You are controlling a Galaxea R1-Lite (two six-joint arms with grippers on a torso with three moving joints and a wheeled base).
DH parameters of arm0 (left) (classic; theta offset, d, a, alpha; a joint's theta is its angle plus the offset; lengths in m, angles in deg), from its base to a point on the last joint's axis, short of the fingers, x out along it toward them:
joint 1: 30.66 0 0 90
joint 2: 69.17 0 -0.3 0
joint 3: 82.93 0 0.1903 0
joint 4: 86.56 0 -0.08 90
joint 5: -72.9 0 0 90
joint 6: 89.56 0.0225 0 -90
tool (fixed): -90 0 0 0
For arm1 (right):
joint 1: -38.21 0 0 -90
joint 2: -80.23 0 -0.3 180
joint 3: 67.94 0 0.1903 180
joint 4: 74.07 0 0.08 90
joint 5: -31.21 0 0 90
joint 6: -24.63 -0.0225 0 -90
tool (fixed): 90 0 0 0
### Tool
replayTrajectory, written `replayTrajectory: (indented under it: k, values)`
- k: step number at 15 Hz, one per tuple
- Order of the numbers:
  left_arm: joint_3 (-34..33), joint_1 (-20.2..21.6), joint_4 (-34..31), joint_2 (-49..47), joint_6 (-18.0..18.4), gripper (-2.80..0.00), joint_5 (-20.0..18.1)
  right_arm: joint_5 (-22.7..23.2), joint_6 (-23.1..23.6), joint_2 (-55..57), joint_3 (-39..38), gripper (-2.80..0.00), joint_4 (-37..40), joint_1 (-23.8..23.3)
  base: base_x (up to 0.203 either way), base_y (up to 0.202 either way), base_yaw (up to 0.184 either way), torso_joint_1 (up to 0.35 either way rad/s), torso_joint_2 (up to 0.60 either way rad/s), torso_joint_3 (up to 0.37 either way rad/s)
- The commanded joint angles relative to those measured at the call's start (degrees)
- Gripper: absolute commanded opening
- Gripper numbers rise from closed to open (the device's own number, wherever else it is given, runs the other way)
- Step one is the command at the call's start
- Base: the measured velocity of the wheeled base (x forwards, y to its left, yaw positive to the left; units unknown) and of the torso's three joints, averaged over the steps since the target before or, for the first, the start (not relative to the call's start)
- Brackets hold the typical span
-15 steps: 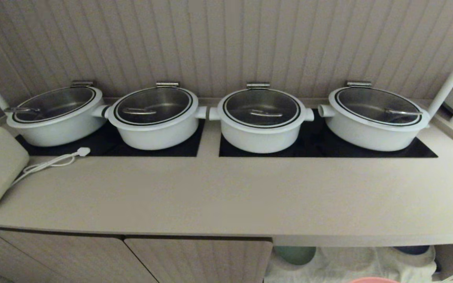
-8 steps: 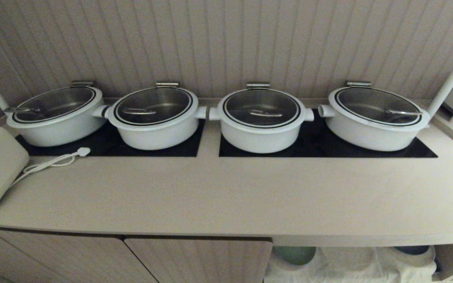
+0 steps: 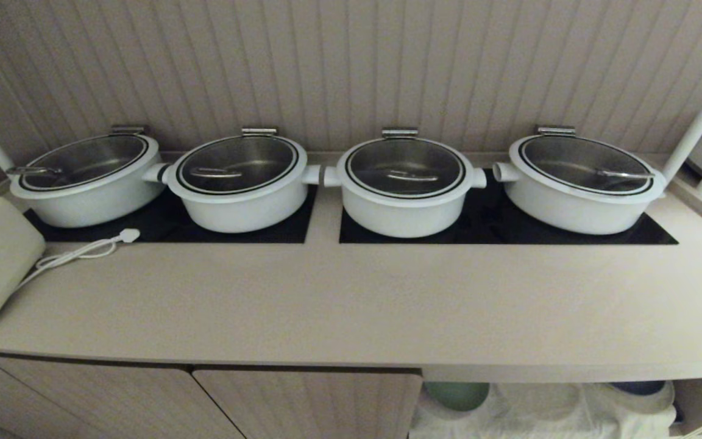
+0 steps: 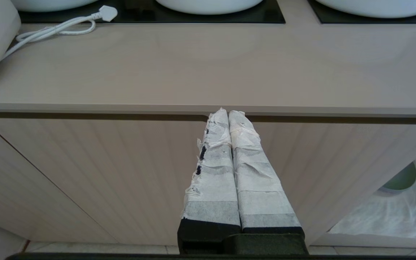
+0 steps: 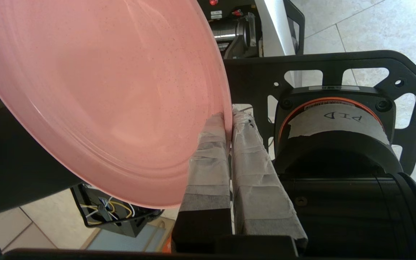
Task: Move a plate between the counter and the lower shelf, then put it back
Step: Put the plate in the cupboard
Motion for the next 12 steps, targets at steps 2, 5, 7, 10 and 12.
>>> replayTrajectory:
  k: [2, 5, 7, 10, 12]
  values:
    - [-0.01, 0.0, -0.02, 0.02, -0.02, -2.8, 0.0, 0.03, -1.15, 0.1, -0.48, -2.8, 0.06, 0.01, 0.0, 0.0, 0.0, 0.0, 0.0, 0.0]
    - [-0.01, 0.0, -0.02, 0.02, -0.04, -2.8, 0.0, 0.03, -1.15, 0.2, -0.48, -2.8, 0.06, 0.01, 0.0, 0.0, 0.0, 0.0, 0.0, 0.0]
    - [-0.01, 0.0, -0.02, 0.02, -0.06, -2.8, 0.0, 0.03, -1.18, 0.45, -0.48, -2.8, -0.12, 0.01, 0.0, 0.0, 0.0, 0.0, 0.0, 0.0]
    - [-0.01, 0.0, -0.02, 0.02, -0.11, -2.8, 0.0, -0.01, -1.24, 1.19, -0.48, -2.8, -0.34, 0.01, 0.0, 0.0, 0.0, 0.0, 0.0, 0.0]
    - [-0.01, 0.0, -0.02, 0.02, -0.11, -2.8, 0.0, -0.09, -1.59, 2.55, -0.46, -2.8, -2.44, -0.14, 0.0, 0.0, 0.0, 0.0, 0.0, 0.0]
